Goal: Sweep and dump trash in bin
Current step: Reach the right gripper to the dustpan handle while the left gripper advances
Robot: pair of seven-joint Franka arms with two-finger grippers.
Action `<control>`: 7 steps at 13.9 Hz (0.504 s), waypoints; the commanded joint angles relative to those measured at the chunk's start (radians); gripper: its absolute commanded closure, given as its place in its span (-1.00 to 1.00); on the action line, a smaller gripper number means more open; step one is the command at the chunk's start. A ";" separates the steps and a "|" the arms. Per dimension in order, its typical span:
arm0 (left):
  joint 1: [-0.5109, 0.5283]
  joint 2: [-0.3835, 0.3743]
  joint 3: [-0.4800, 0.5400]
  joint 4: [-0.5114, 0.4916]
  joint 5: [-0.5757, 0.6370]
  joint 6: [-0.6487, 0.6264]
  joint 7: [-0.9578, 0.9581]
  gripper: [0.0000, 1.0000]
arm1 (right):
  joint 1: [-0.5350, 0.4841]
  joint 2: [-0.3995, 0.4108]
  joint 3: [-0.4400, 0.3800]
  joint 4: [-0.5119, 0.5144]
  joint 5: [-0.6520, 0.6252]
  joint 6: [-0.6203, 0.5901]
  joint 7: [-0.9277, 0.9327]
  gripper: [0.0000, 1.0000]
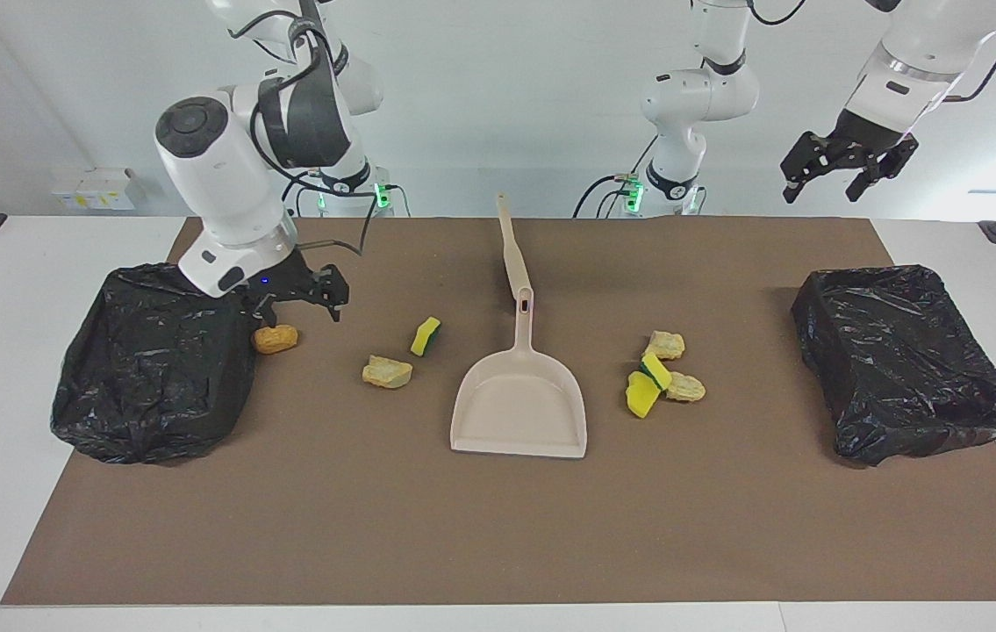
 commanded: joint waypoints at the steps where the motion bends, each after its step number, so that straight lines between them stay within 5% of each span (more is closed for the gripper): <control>1: -0.076 -0.063 0.003 -0.105 -0.008 0.033 -0.050 -1.00 | 0.073 0.061 -0.001 0.027 0.020 0.055 0.135 -1.00; 7: -0.116 -0.224 0.003 -0.335 -0.072 0.070 -0.053 -1.00 | 0.164 0.145 0.001 0.032 0.072 0.121 0.239 -1.00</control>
